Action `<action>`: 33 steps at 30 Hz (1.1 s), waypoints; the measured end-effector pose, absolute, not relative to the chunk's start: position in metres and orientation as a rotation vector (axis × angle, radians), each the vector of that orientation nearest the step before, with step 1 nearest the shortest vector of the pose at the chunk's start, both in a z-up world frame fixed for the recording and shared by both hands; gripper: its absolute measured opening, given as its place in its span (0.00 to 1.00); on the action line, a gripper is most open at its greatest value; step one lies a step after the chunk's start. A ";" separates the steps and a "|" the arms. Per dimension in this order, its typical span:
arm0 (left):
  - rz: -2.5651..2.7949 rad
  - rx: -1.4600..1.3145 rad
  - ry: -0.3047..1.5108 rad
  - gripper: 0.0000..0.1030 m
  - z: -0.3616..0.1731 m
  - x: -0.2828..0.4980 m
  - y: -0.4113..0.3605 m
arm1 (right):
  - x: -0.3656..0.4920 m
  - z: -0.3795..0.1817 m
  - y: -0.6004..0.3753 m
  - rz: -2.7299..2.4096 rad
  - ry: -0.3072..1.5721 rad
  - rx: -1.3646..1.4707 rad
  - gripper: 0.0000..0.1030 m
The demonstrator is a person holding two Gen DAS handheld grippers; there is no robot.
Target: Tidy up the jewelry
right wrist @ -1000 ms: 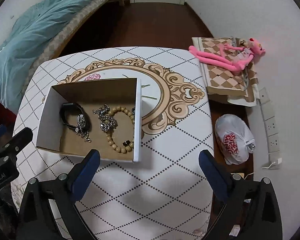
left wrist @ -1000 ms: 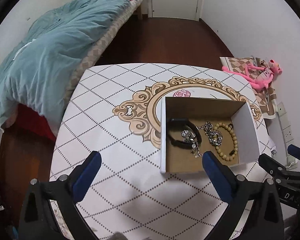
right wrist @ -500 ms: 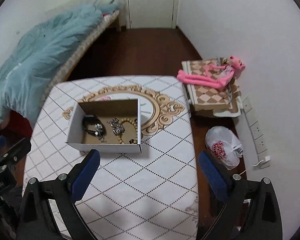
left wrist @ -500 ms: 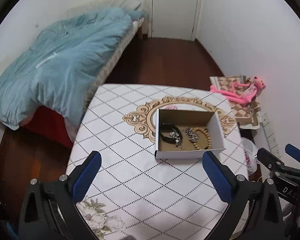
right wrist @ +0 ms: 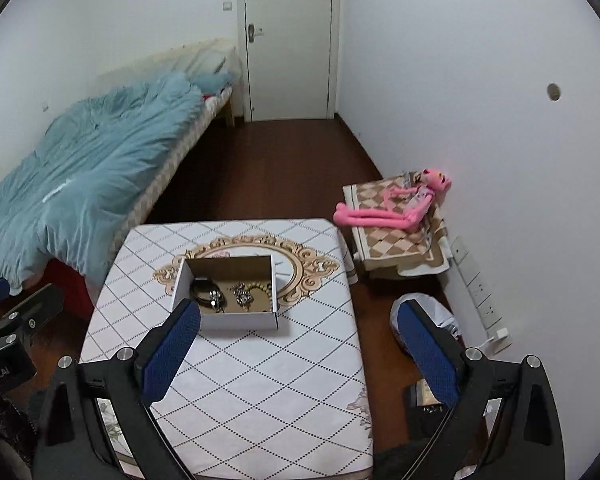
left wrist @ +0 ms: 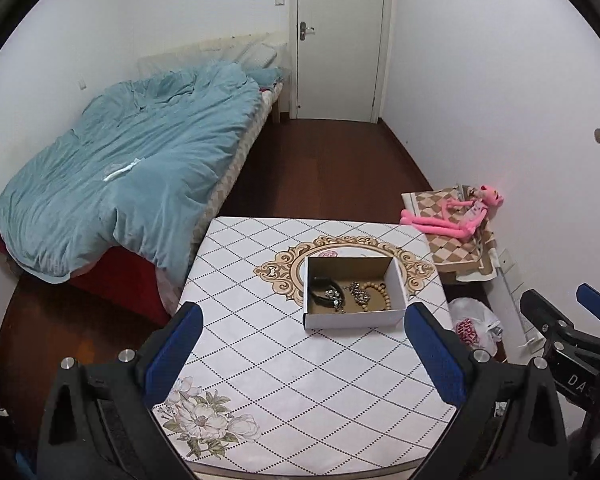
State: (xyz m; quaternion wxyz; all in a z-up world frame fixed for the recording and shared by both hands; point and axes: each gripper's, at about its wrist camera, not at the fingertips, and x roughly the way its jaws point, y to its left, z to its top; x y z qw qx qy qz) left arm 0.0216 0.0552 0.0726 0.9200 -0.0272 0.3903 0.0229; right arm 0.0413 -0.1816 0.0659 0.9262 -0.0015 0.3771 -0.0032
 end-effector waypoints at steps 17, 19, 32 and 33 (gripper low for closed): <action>0.050 -0.050 0.821 1.00 0.082 0.018 0.052 | 0.035 0.095 -0.179 0.030 0.783 -0.001 1.00; 0.058 -0.042 0.829 1.00 0.081 0.025 0.050 | 0.046 0.092 -0.179 0.033 0.799 0.000 1.00; 0.067 -0.031 0.939 1.00 0.056 0.078 0.047 | 0.109 0.055 -0.177 0.029 0.919 -0.023 1.00; 0.067 -0.026 0.943 1.00 0.054 0.081 0.047 | 0.112 0.053 -0.177 0.029 0.925 -0.029 1.00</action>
